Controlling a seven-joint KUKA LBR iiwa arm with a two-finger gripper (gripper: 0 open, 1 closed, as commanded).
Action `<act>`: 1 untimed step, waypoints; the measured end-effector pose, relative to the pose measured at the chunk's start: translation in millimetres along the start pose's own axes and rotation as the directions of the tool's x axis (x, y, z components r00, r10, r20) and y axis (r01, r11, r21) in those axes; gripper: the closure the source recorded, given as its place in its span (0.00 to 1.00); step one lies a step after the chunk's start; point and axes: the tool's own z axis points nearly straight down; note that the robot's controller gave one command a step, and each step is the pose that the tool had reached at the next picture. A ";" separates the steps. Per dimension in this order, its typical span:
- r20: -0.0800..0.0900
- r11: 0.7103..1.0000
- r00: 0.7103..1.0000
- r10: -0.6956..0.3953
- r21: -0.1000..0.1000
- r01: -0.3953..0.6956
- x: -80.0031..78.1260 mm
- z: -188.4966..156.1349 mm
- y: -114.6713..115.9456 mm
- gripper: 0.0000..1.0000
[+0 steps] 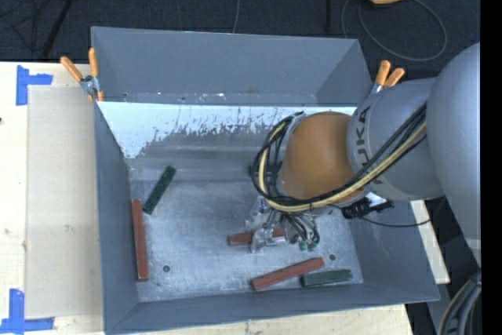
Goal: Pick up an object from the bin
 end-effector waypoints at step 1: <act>-0.012 1.000 1.000 0.000 0.001 0.000 3.5 2.9 -0.2 0.00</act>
Offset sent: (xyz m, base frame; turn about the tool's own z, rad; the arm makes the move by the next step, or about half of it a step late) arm 0.0000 0.0000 0.0000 0.0000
